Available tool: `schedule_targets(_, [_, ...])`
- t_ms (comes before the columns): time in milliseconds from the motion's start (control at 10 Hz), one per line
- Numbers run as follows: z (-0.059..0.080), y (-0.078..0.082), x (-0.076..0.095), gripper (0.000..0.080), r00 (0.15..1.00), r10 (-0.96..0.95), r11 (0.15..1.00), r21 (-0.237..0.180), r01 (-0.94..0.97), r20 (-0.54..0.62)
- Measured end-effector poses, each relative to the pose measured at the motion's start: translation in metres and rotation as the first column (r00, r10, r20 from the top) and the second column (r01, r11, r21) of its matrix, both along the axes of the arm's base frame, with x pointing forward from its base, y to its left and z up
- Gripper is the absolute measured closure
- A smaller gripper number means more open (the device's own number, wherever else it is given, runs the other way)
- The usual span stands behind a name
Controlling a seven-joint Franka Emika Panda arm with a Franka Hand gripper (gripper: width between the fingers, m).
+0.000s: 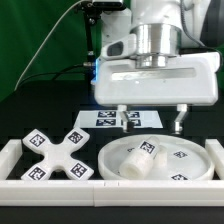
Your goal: Assemble round table
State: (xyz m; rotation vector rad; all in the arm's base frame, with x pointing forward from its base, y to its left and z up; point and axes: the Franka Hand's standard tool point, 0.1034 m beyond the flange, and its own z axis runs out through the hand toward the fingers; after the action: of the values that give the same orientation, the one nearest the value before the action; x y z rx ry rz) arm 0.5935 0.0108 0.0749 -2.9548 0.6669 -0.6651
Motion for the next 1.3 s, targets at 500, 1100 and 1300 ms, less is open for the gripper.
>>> schedule_targets(500, [0.0, 0.009, 0.011, 0.015, 0.996, 0.016, 0.998, 0.06, -0.01, -0.091])
schedule_targets(1100, [0.003, -0.014, 0.018, 0.015, 0.907, 0.086, 0.971, 0.24, 0.016, -0.412])
schedule_targets(1300, [0.002, -0.015, 0.012, 0.015, 0.833, 0.14, 0.949, 0.313, 0.041, -0.535])
